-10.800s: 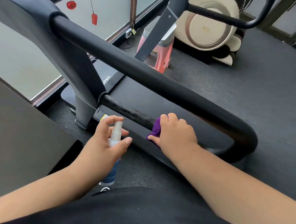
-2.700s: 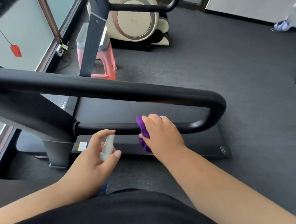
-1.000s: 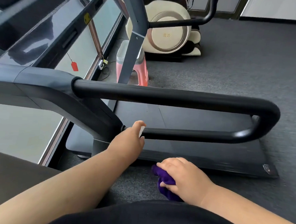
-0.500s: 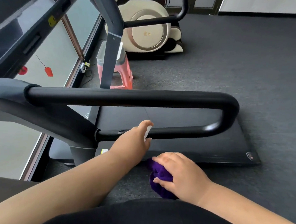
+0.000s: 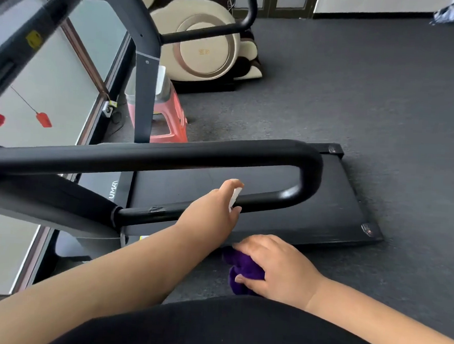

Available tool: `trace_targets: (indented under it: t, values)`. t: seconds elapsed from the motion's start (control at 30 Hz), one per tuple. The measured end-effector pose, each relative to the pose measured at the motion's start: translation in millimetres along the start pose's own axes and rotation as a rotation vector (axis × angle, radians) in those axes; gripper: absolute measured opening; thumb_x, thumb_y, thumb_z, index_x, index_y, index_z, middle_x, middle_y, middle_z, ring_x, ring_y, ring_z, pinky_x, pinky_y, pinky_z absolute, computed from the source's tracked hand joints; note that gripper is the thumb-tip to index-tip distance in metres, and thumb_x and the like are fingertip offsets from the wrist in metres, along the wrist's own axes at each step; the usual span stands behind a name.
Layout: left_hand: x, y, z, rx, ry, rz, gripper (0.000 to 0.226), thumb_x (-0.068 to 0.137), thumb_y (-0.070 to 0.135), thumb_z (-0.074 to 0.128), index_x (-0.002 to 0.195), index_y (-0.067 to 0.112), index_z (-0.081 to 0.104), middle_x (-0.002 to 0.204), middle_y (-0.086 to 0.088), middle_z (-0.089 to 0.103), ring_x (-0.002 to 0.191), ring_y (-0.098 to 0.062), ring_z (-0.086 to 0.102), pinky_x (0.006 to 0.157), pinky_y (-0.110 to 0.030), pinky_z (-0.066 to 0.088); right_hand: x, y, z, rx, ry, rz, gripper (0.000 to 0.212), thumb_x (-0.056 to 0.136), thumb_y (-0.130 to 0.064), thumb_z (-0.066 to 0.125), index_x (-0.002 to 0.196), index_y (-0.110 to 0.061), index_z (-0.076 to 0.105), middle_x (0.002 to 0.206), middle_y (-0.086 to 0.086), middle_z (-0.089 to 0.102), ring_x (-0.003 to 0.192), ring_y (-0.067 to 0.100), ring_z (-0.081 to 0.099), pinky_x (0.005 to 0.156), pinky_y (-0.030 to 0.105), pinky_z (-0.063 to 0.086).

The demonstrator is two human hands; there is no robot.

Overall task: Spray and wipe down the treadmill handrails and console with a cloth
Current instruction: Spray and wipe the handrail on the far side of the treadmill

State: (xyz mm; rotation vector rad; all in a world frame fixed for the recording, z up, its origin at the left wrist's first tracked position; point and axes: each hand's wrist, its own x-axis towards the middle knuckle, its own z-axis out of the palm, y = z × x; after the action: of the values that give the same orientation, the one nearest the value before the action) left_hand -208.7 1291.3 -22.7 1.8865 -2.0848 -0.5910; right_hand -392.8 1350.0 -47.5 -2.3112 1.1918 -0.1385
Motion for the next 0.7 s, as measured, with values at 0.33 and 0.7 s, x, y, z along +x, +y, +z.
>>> trace_targets:
  t: [0.33, 0.7]
  values:
    - [10, 36, 12, -0.083, 0.003, -0.004, 0.042, 0.096, 0.039, 0.050, 0.132, 0.039, 0.029, 0.090, 0.011, 0.059, 0.065, -0.012, 0.053, 0.062, -0.025, 0.039, -11, 21, -17, -0.027, -0.012, -0.021, 0.061, 0.086, -0.064, 0.051, 0.140, -0.034, 0.048, 0.129, -0.011, 0.056, 0.120, 0.013, 0.049, 0.106, 0.025, 0.036]
    - [-68, -29, -10, -0.238, 0.044, -0.278, 0.043, 0.092, 0.045, 0.054, 0.126, 0.052, 0.028, 0.085, 0.006, 0.064, 0.066, -0.016, 0.061, 0.059, -0.034, 0.046, 48, 11, -50, -0.274, 0.555, -0.071, 0.054, 0.088, -0.042, 0.066, 0.136, -0.021, 0.056, 0.131, 0.000, 0.058, 0.120, 0.027, 0.052, 0.103, 0.040, 0.044]
